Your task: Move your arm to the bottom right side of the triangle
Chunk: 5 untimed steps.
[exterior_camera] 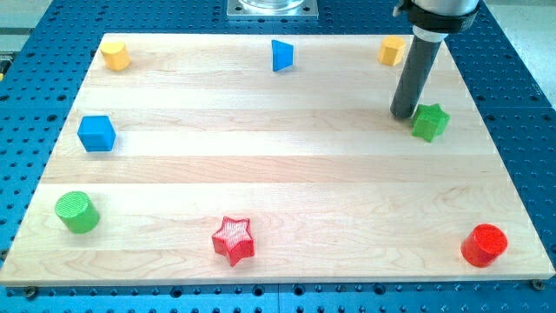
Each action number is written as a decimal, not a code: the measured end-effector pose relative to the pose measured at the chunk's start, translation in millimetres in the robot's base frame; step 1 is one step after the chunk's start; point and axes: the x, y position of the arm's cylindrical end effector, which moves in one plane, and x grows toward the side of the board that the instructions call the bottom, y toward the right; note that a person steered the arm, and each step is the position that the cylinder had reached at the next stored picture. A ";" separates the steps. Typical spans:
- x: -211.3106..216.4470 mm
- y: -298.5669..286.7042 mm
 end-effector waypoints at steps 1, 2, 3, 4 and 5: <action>-0.2 0.2; -0.2 0.3; -5.3 0.3; -5.3 0.1; -5.3 0.1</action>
